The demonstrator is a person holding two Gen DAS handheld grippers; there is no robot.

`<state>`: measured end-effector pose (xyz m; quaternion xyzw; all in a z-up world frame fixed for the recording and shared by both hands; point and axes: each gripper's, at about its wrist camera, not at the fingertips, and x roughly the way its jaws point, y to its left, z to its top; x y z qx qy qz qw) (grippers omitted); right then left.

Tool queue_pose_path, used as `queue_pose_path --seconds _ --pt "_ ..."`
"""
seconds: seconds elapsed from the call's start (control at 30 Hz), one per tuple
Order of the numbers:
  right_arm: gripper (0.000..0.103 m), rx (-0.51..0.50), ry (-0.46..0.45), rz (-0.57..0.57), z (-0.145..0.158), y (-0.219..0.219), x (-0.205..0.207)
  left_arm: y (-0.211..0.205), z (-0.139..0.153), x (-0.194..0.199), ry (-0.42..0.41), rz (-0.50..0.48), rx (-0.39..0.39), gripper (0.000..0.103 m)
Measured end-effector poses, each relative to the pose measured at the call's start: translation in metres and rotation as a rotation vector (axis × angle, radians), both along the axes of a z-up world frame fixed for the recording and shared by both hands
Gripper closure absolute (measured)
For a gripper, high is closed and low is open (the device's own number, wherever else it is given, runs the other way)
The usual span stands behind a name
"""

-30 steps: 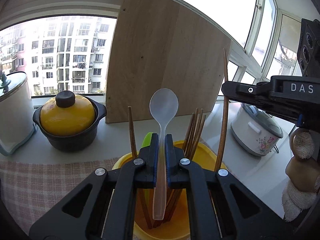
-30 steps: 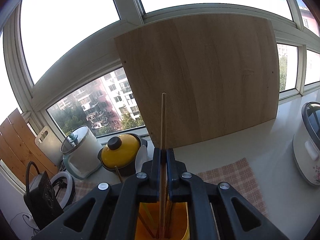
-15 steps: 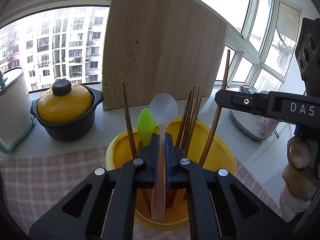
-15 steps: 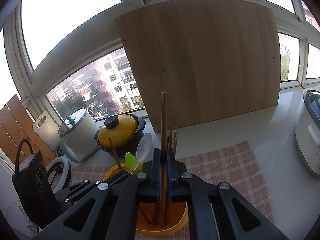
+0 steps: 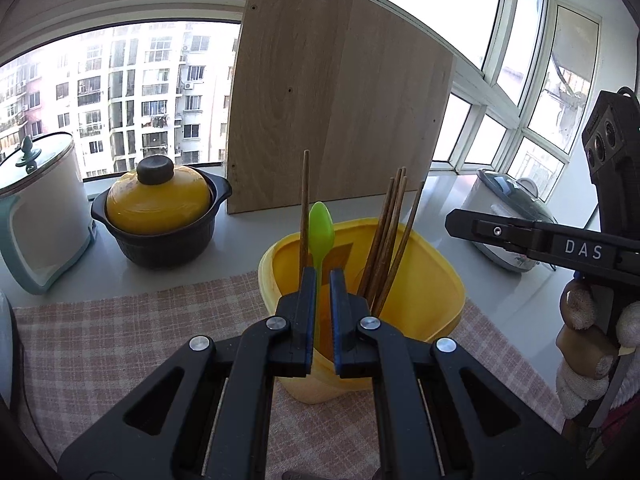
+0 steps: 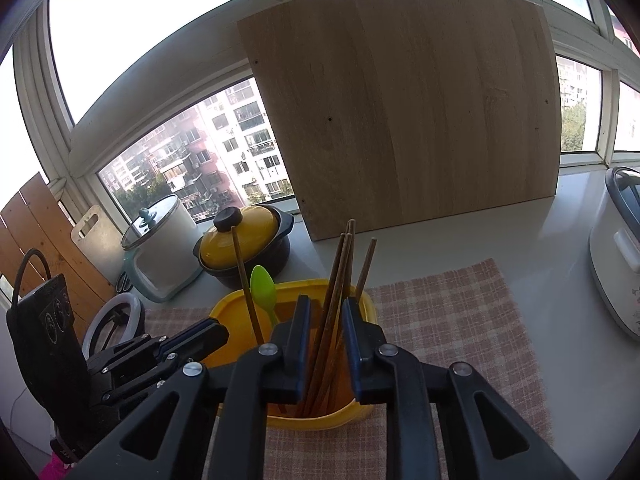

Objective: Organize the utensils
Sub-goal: 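Withdraw both open tools from the container toward the metal fork and spoon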

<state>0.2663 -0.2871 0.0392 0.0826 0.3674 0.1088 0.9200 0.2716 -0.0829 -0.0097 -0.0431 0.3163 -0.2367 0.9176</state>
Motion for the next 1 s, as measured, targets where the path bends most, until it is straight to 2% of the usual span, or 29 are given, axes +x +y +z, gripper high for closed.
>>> queue_pose_path --seconds 0.2,0.27,0.3,0.37,0.4,0.63,0.8,1.0 --pt "0.079 0.034 0.009 0.019 -0.002 -0.001 -0.025 0.017 0.012 -0.024 -0.021 0.004 0.030 0.099" --pt "0.077 0.033 0.011 0.033 -0.003 0.000 -0.034 0.023 0.014 -0.033 -0.037 0.011 0.013 0.097" --pt "0.075 0.035 0.013 0.038 -0.005 0.000 -0.040 0.027 0.014 -0.038 -0.037 0.008 0.013 0.093" --pt "0.074 0.048 0.027 0.051 -0.009 -0.001 -0.052 0.031 0.013 -0.047 -0.035 -0.009 0.015 0.075" --pt "0.074 0.056 0.036 0.059 -0.012 -0.002 -0.058 0.033 0.012 -0.051 -0.029 -0.019 0.021 0.075" --pt "0.073 0.071 0.113 0.114 -0.043 -0.003 -0.107 0.030 -0.010 -0.071 0.042 -0.092 0.087 0.075" --pt "0.072 0.084 0.185 0.140 -0.074 -0.008 -0.144 0.026 -0.035 -0.075 0.128 -0.137 0.098 0.075" --pt "0.072 0.096 0.282 0.113 -0.112 -0.021 -0.174 0.016 -0.067 -0.066 0.239 -0.183 0.123 0.075"
